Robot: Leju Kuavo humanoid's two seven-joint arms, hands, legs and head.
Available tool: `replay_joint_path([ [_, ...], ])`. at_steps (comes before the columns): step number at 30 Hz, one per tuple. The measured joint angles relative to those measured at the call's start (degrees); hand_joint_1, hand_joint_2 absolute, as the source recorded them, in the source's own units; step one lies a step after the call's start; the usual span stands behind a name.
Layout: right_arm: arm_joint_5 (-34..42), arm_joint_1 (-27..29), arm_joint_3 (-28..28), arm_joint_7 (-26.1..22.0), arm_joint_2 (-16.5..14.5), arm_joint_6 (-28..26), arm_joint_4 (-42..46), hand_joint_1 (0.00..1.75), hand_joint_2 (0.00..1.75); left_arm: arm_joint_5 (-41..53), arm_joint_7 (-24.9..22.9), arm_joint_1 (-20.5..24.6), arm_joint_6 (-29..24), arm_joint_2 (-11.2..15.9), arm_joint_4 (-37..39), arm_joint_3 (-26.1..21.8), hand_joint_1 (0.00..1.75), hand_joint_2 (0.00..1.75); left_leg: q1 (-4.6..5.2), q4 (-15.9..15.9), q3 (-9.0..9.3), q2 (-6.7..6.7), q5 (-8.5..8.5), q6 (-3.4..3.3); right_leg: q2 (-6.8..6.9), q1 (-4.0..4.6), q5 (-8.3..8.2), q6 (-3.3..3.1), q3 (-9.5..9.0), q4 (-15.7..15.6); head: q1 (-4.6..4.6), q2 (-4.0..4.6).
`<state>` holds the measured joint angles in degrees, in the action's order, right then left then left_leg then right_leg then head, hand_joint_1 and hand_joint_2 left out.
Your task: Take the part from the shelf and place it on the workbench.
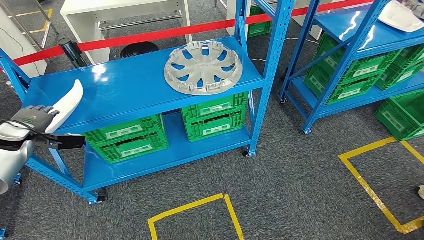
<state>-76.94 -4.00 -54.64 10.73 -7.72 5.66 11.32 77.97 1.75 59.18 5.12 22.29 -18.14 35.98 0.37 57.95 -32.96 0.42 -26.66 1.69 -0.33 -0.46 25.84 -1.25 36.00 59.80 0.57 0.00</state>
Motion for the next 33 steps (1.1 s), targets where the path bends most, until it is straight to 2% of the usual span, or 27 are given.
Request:
replay_joint_path([
  [23, -0.56, 0.02, 0.00, 0.00, 0.00, -0.57, 0.00, 0.00, 0.00, 2.66, -1.94, -2.90, 4.43, -4.71, 2.10, 0.02, 0.00, 0.00, 0.02, 0.02, 0.00, 0.00, -0.02, -0.03, 0.03, -0.02, 0.00, 0.03, -0.04, -0.01, 0.00, 0.00],
  [28, -0.09, 0.04, -0.01, 0.00, 0.00, -0.57, 0.00, 0.00, 0.00, 0.35, -2.08, -3.07, 1.74, -5.96, 2.17, -0.61, 0.00, 0.00, 0.02, 0.06, -0.01, 0.00, -0.02, -0.04, 0.02, -0.02, -0.02, 0.06, -0.04, -0.02, 0.00, 0.00],
  [33, -0.04, 0.09, -0.07, 0.00, -0.02, -0.56, 0.00, 0.00, 0.00, -2.81, -2.95, -2.90, -3.23, -6.50, 1.74, -3.56, 0.00, 0.00, 0.02, 0.07, 0.00, 0.00, -0.02, -0.04, 0.00, -0.02, -0.03, 0.06, -0.04, -0.02, 0.00, 0.00],
])
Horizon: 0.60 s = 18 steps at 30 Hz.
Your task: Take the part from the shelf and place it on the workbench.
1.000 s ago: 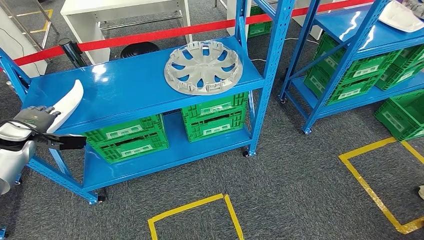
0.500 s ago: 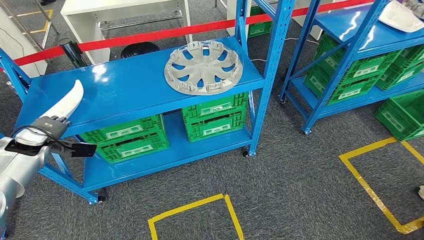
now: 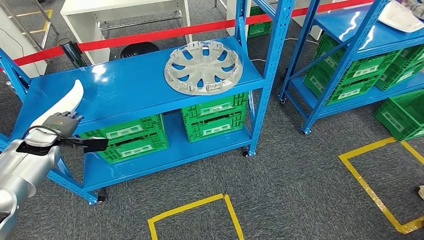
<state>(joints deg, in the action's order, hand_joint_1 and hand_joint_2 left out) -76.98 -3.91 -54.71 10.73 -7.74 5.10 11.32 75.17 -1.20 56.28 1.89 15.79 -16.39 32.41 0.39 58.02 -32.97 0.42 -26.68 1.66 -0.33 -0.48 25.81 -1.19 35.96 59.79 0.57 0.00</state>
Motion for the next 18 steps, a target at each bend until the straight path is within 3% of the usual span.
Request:
replay_joint_path([
  [8, -0.20, 0.01, -0.10, 0.01, 0.00, -0.01, 0.00, 0.00, 0.00, -2.84, 2.75, 0.42, -5.45, 0.03, -1.28, -5.36, 0.00, 0.00, 0.00, 0.00, 0.00, 0.00, 0.00, 0.00, 0.01, 0.00, 0.00, 0.00, -0.01, 0.00, 0.00, 0.01],
  [18, -0.17, 0.00, -1.05, 0.00, 0.00, 0.06, 0.00, 0.00, 0.00, -0.26, 5.37, 3.13, -3.25, 0.82, -2.37, -6.56, 0.00, 0.00, 0.00, 0.01, -0.01, 0.00, 0.00, 0.00, 0.02, 0.00, 0.00, 0.01, -0.02, 0.00, 0.00, 0.01],
])
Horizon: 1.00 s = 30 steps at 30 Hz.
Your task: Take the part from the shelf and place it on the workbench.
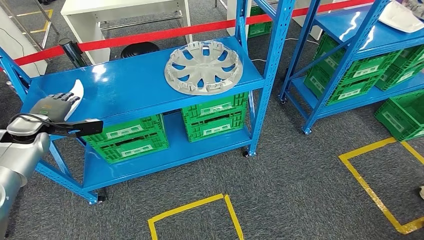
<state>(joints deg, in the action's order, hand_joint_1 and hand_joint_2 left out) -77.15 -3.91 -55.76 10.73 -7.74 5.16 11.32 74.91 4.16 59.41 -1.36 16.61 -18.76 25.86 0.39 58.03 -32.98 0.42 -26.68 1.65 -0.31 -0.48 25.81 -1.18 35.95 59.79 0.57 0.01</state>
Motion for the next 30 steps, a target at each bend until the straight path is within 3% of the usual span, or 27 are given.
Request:
replay_joint_path([
  [10, -0.03, -0.02, -0.36, 0.00, -0.02, 0.07, 0.00, 0.00, 0.00, 0.68, -1.57, 2.25, 1.55, 0.98, -0.95, -0.79, 0.00, 0.00, 0.00, 0.01, 0.01, 0.00, -0.01, -0.01, -0.01, 0.00, 0.00, 0.00, -0.01, 0.00, 0.00, -0.01],
  [12, -0.08, -0.01, -0.37, 0.00, -0.22, 0.09, -0.01, 0.00, 0.00, 0.55, -1.59, 2.31, 1.62, 1.21, -1.08, -0.95, 0.00, 0.00, 0.15, -0.53, 0.08, -0.04, -0.08, -0.76, 0.11, -0.10, -0.91, 0.49, -0.18, 0.41, 0.00, -0.01],
  [14, -0.20, -0.01, -0.38, 0.08, -0.39, 0.10, -0.02, 0.00, 0.00, 0.38, -1.66, 2.45, 1.68, 1.36, -1.26, -1.14, 0.00, 0.00, -0.05, -2.12, 1.44, -0.17, 0.20, -2.01, 0.15, -0.17, -1.73, 1.03, -0.05, 1.23, 0.00, -0.01],
  [15, -0.29, -0.03, -0.39, 0.11, -0.37, 0.10, -0.02, 0.00, 0.00, 0.34, -1.76, 2.66, 1.66, 1.38, -1.33, -1.31, 0.00, 0.00, -0.31, -2.85, 2.25, -0.24, 0.45, -2.42, 0.10, -0.18, -1.22, 1.11, 0.44, 2.24, -0.02, -0.01],
  [17, -0.57, -0.04, -0.39, -0.17, -0.28, 0.11, -0.02, 0.00, 0.00, 0.25, -1.92, 2.91, 1.45, 1.46, -1.44, -1.76, 0.00, 0.00, -0.73, -3.51, 2.89, -0.30, 0.91, -2.53, 0.00, -0.41, 1.86, 1.36, 2.71, 6.98, -0.07, -0.01],
  [19, -0.89, 0.07, -0.39, -0.64, -0.19, 0.16, -0.02, 0.00, 0.00, 0.21, -1.82, 2.46, 1.16, 1.74, -1.48, -2.13, 0.00, 0.00, -1.16, -3.45, 2.72, -0.29, 1.06, -2.02, 0.01, -1.00, 4.78, 2.11, 5.76, 12.79, -0.05, -0.01],
  [20, -1.00, 0.15, -0.39, -0.76, -0.11, 0.20, -0.02, 0.00, 0.00, 0.20, -1.68, 2.09, 1.06, 1.96, -1.48, -2.24, 0.00, 0.00, -1.55, -3.33, 2.67, -0.27, 1.04, -1.52, 0.04, -1.40, 4.99, 2.64, 6.46, 13.85, -0.04, -0.01],
  [21, -1.07, 0.21, -0.39, -0.79, -0.02, 0.23, -0.02, 0.00, 0.00, 0.18, -1.47, 1.77, 1.01, 2.16, -1.47, -2.33, 0.00, 0.00, -2.11, -3.05, 2.61, -0.25, 0.91, -0.81, 0.07, -1.88, 4.12, 3.19, 6.16, 12.85, -0.04, -0.01],
  [23, -1.24, 0.26, -0.39, -0.79, 0.14, 0.34, -0.03, 0.00, 0.00, 0.00, -1.09, 1.50, 1.03, 2.59, -1.49, -2.49, 0.00, 0.00, -3.43, -1.73, 2.35, -0.18, 0.10, 1.08, 0.02, -2.90, 1.08, 4.89, 3.36, 6.72, -0.10, -0.01],
  [24, -1.34, 0.24, -0.38, -0.83, 0.08, 0.43, -0.08, 0.00, 0.00, -0.14, -0.89, 1.46, 1.05, 2.86, -1.55, -2.62, 0.00, 0.00, -3.96, -0.60, 1.95, -0.16, -0.50, 2.02, -0.12, -3.17, 1.04, 5.29, 2.34, 4.11, -0.34, -0.01],
  [25, -1.42, 0.21, -0.38, -0.95, 0.10, 0.52, -0.10, 0.00, 0.00, -0.29, -0.71, 1.46, 1.04, 3.13, -1.63, -2.73, 0.00, 0.00, -4.14, 0.40, 1.33, -0.14, -1.11, 2.79, -0.09, -3.32, 1.36, 5.12, 1.92, 2.96, -0.54, -0.01],
  [26, -1.48, 0.23, -0.37, -1.08, 0.10, 0.64, -0.13, 0.00, 0.00, -0.41, -0.51, 1.36, 1.00, 3.32, -1.73, -2.84, 0.00, 0.00, -4.11, 1.23, 0.81, -0.15, -1.65, 3.39, -0.12, -3.28, 2.28, 4.40, 2.25, 3.33, -0.67, -0.01],
  [27, -1.52, 0.31, -0.37, -1.16, 0.14, 0.73, -0.15, 0.00, 0.00, -0.47, -0.38, 1.19, 0.94, 3.48, -1.81, -2.91, 0.00, 0.00, -4.10, 1.74, 0.53, -0.17, -2.05, 3.82, 0.07, -3.28, 2.78, 3.11, 2.64, 4.03, -0.68, -0.01],
  [28, -1.57, 0.40, -0.37, -1.16, 0.30, 0.79, -0.13, 0.00, 0.00, -0.50, -0.35, 1.01, 0.84, 3.61, -1.85, -2.97, 0.00, 0.00, -4.05, 1.86, 0.43, -0.20, -2.29, 4.15, 0.19, -3.27, 2.44, 2.19, 2.77, 4.72, -0.46, -0.01],
  [30, -1.63, 0.54, -0.37, -0.98, 0.39, 0.87, -0.11, 0.00, 0.00, -0.50, -0.54, 0.73, 0.57, 3.79, -1.91, -3.11, 0.00, 0.00, -4.09, 3.54, -0.16, -0.37, -2.73, 4.37, 0.05, -3.08, 2.39, 1.23, 2.61, 5.08, 0.07, -0.01],
])
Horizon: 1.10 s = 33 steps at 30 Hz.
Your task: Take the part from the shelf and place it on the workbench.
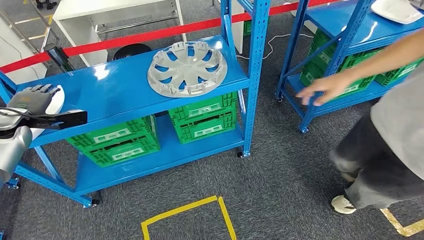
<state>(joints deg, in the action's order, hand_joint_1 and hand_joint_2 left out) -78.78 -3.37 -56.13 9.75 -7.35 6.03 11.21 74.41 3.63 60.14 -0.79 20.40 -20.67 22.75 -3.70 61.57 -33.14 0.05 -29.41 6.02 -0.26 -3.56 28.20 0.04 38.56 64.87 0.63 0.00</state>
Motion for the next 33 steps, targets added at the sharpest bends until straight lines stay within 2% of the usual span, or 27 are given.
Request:
replay_joint_path([
  [1, -0.03, -0.05, 0.00, 0.03, 0.02, 0.02, 0.01, 0.00, 0.00, 0.05, -0.20, -0.04, -0.11, 0.03, -0.02, -0.06, 0.00, 0.00, 0.12, 2.29, -1.30, -0.10, -0.76, -0.10, -0.11, 0.17, 0.02, -0.21, -0.17, -0.18, 0.19, 0.00],
  [3, -0.07, -0.22, 0.00, 0.02, 0.04, 0.03, 0.01, 0.00, 0.00, 0.32, -0.69, -0.01, -0.02, -0.24, 0.01, -0.10, 0.00, 0.00, 0.70, 9.18, -5.44, -0.20, -3.46, -0.65, -0.21, 0.63, 0.07, -0.54, -0.47, -0.61, 0.34, 0.00],
  [4, -0.08, -0.31, 0.00, 0.02, 0.08, 0.03, 0.01, 0.00, 0.00, 0.53, -0.90, -0.02, 0.20, -0.51, 0.08, -0.10, 0.00, 0.00, 1.09, 12.34, -7.54, -0.20, -4.66, -1.07, -0.23, 0.94, 0.13, -0.72, -0.61, -0.76, 0.35, 0.00],
  [5, -0.08, -0.39, 0.00, 0.02, 0.12, 0.03, 0.01, 0.00, 0.00, 0.74, -1.02, -0.03, 0.46, -0.81, 0.16, -0.10, 0.00, 0.00, 1.51, 14.06, -8.96, -0.19, -4.97, -1.67, -0.24, 1.28, 0.23, -0.94, -0.78, -0.85, 0.34, 0.00],
  [6, -0.08, -0.47, 0.00, 0.02, 0.18, 0.01, 0.01, 0.00, 0.00, 0.96, -1.09, -0.02, 0.70, -1.14, 0.24, -0.10, 0.00, 0.00, 1.97, 13.91, -9.43, -0.17, -4.22, -2.45, -0.25, 1.67, 0.36, -1.16, -1.00, -0.89, 0.35, 0.00],
  [7, -0.04, -0.58, 0.00, 0.02, 0.24, -0.02, 0.01, 0.00, 0.00, 1.09, -1.14, 0.06, 0.87, -1.43, 0.28, -0.10, 0.00, 0.00, 2.53, 11.76, -8.82, -0.13, -2.46, -3.40, -0.28, 2.07, 0.55, -1.43, -1.30, -0.94, 0.34, 0.00],
  [8, 0.02, -0.69, 0.00, 0.02, 0.25, -0.09, 0.00, 0.00, 0.00, 1.20, -1.22, 0.26, 1.07, -1.68, 0.30, -0.10, 0.00, 0.00, 3.22, 8.31, -7.44, -0.09, -0.20, -4.64, -0.30, 2.42, 0.73, -1.67, -1.66, -1.06, 0.32, 0.00],
  [9, 0.14, -0.77, -0.01, 0.02, 0.15, -0.16, -0.03, 0.00, 0.00, 1.26, -1.42, 0.57, 1.34, -1.96, 0.30, -0.11, 0.00, 0.00, 3.92, 5.00, -6.03, -0.13, 1.33, -5.95, -0.29, 2.74, 0.87, -1.78, -2.00, -1.22, 0.24, 0.00],
  [10, 0.34, -0.85, -0.01, 0.02, 0.10, -0.27, -0.06, 0.00, 0.00, 1.28, -1.68, 1.02, 1.67, -2.29, 0.32, -0.11, 0.00, 0.00, 4.57, 2.28, -4.86, -0.13, 2.03, -6.97, -0.29, 2.84, 0.96, -1.76, -2.28, -1.50, 0.20, 0.00],
  [11, 0.56, -0.91, -0.02, 0.05, 0.06, -0.39, -0.09, 0.00, 0.00, 1.27, -1.99, 1.52, 1.97, -2.72, 0.35, -0.14, 0.00, 0.00, 5.07, 0.59, -4.04, -0.12, 2.25, -7.71, -0.24, 2.81, 0.92, -1.57, -2.49, -1.84, 0.14, 0.00],
  [12, 0.85, -0.94, -0.06, 0.07, 0.01, -0.48, -0.12, 0.00, 0.00, 1.22, -2.36, 1.97, 2.20, -3.10, 0.41, -0.20, 0.00, 0.00, 5.33, -0.17, -3.62, -0.10, 2.05, -8.01, -0.16, 2.71, 0.86, -1.28, -2.71, -2.26, 0.10, 0.00],
  [14, 1.36, -0.99, -0.28, 0.16, -0.02, -0.76, -0.12, 0.00, 0.00, 0.96, -2.81, 2.47, 2.50, -3.72, 0.57, -0.49, 0.00, 0.00, 5.33, -1.89, -2.25, 0.02, 2.78, -7.77, -0.01, 2.54, 0.87, -0.58, -3.37, -2.94, 0.10, 0.00],
  [16, 1.66, -0.89, -0.57, 0.20, -0.19, -1.02, -0.13, 0.00, 0.00, 0.68, -2.94, 2.48, 2.77, -3.98, 0.81, -0.87, 0.00, 0.00, 4.93, -3.50, -0.62, -0.02, 3.16, -7.55, 0.03, 2.64, 1.59, 0.01, -2.76, -1.20, 0.07, 0.00],
  [17, 1.71, -0.79, -0.69, 0.21, -0.23, -1.09, -0.13, 0.00, 0.00, 0.57, -2.94, 2.36, 2.83, -4.08, 0.93, -1.03, 0.00, 0.00, 4.75, -3.93, 0.02, -0.08, 3.14, -7.52, 0.03, 2.65, 2.43, 0.21, -1.29, 1.35, 0.04, 0.00],
  [19, 1.72, -0.58, -0.87, 0.17, -0.28, -1.14, -0.13, 0.00, 0.00, 0.32, -2.94, 1.93, 2.81, -4.24, 1.21, -1.26, 0.00, 0.00, 4.72, -3.93, 0.70, -0.12, 2.46, -7.70, 0.00, 2.70, 4.58, 0.58, 3.35, 8.24, 0.03, 0.00],
  [20, 1.71, -0.46, -0.93, 0.19, -0.28, -1.16, -0.13, 0.00, 0.00, 0.22, -2.93, 1.54, 2.80, -4.32, 1.33, -1.34, 0.00, 0.00, 4.70, -3.83, 1.09, -0.10, 1.98, -7.67, 0.01, 2.68, 4.65, 0.76, 5.34, 10.56, 0.03, 0.00],
  [21, 1.71, -0.35, -0.97, 0.21, -0.28, -1.17, -0.13, 0.00, 0.00, 0.17, -2.93, 1.13, 2.80, -4.38, 1.45, -1.42, 0.00, 0.00, 4.66, -3.71, 1.56, -0.07, 1.46, -7.59, 0.03, 2.63, 3.59, 0.92, 6.38, 10.96, 0.03, 0.00],
  [22, 1.71, -0.25, -0.99, 0.21, -0.28, -1.17, -0.13, 0.00, 0.00, 0.15, -2.93, 0.82, 2.79, -4.41, 1.56, -1.49, 0.00, 0.00, 4.59, -3.56, 2.13, -0.04, 0.87, -7.44, 0.05, 2.57, 1.41, 1.05, 6.20, 9.10, 0.03, 0.00],
  [23, 1.71, -0.17, -1.00, 0.20, -0.28, -1.17, -0.13, 0.00, 0.00, 0.14, -2.93, 0.62, 2.79, -4.43, 1.62, -1.57, 0.00, 0.00, 4.49, -3.36, 2.77, -0.01, 0.21, -7.25, 0.11, 2.50, -1.39, 1.15, 4.97, 5.39, 0.02, 0.00],
  [24, 1.70, -0.11, -1.01, 0.19, -0.28, -1.16, -0.14, 0.00, 0.00, 0.14, -2.94, 0.56, 2.78, -4.45, 1.69, -1.63, 0.00, 0.00, 4.49, -3.12, 3.18, 0.02, -0.50, -6.97, 0.18, 2.52, -3.29, 1.12, 3.37, 1.80, 0.01, 0.01],
  [25, 1.68, -0.08, -1.01, 0.03, -0.28, -1.15, -0.15, 0.00, 0.00, 0.15, -2.95, 0.57, 2.79, -4.45, 1.78, -1.71, 0.00, 0.00, 4.52, -2.85, 3.46, 0.09, -1.18, -6.67, 0.24, 2.56, -4.29, 0.79, 1.95, -1.12, 0.01, 0.01],
  [26, 1.62, -0.05, -1.01, -0.15, -0.28, -1.13, -0.16, 0.00, 0.00, 0.15, -2.98, 0.56, 2.81, -4.45, 1.84, -1.81, 0.00, 0.00, 4.59, -2.73, 3.67, 0.15, -1.72, -6.35, 0.29, 2.64, -4.39, 0.34, 1.00, -2.80, 0.00, 0.01],
  [28, 1.36, -0.04, -1.01, -0.52, -0.28, -1.08, -0.17, 0.00, 0.00, 0.16, -3.06, 0.46, 2.84, -4.33, 1.93, -2.01, 0.00, 0.00, 4.70, -2.99, 4.14, 0.26, -2.42, -5.74, 0.29, 2.78, -3.29, -0.77, 0.27, -3.42, 0.01, 0.00],
  [30, 0.91, -0.10, -1.00, -0.48, -0.33, -0.97, -0.17, 0.00, 0.00, 0.09, -3.15, 0.26, 2.70, -3.86, 1.80, -2.20, 0.00, 0.00, 4.63, -2.85, 4.67, 0.23, -3.10, -5.09, 0.23, 2.54, -2.72, -1.50, -0.53, -3.74, 0.09, 0.00],
  [31, 0.67, -0.16, -0.99, -0.42, -0.35, -0.91, -0.17, 0.00, 0.00, 0.04, -3.17, 0.17, 2.55, -3.45, 1.74, -2.37, 0.00, 0.00, 4.54, -1.42, 4.14, 0.22, -3.80, -4.69, 0.19, 2.34, -2.46, -1.82, -1.08, -3.98, 0.16, 0.00],
  [32, 0.44, -0.22, -0.97, -0.36, -0.37, -0.85, -0.17, 0.00, 0.00, -0.01, -3.16, -0.02, 2.34, -2.97, 1.71, -2.58, 0.00, 0.00, 4.37, 1.32, 2.74, 0.22, -4.84, -4.25, 0.14, 2.17, -2.16, -2.04, -1.71, -4.23, 0.26, 0.00],
  [33, 0.27, -0.23, -0.96, -0.32, -0.37, -0.80, -0.17, 0.00, 0.00, -0.03, -3.13, -0.32, 2.12, -2.54, 1.75, -2.80, 0.00, 0.00, 4.17, 5.19, 0.41, 0.22, -6.04, -3.81, 0.08, 2.06, -1.78, -2.15, -2.32, -4.42, 0.34, 0.00],
])
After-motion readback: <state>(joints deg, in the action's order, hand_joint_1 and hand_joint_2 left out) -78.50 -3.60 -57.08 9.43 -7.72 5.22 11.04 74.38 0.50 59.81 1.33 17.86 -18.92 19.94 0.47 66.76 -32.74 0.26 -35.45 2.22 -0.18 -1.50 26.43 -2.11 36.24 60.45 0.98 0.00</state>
